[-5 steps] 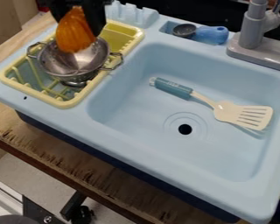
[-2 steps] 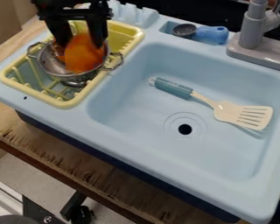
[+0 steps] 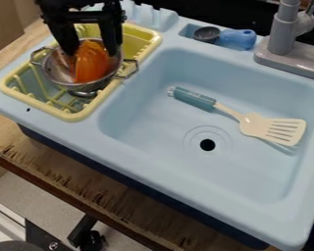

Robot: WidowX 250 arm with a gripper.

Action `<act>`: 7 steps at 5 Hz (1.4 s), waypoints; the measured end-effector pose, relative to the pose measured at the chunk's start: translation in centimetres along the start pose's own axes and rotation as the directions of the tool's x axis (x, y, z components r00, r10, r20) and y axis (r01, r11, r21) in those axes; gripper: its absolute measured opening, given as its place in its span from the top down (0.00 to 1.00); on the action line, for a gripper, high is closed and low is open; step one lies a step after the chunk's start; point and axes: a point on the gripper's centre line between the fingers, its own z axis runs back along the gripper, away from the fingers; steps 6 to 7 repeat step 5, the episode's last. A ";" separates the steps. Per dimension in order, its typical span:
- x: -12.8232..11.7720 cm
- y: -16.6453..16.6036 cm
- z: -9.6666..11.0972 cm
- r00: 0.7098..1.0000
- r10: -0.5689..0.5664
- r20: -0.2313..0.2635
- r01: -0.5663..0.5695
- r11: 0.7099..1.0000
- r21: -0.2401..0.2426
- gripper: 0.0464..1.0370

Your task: Put the sliced pumpkin in the silver pot

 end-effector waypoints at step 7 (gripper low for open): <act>-3.1 -15.3 0.8 0.993 -0.094 0.070 0.091 0.995 0.047 0.04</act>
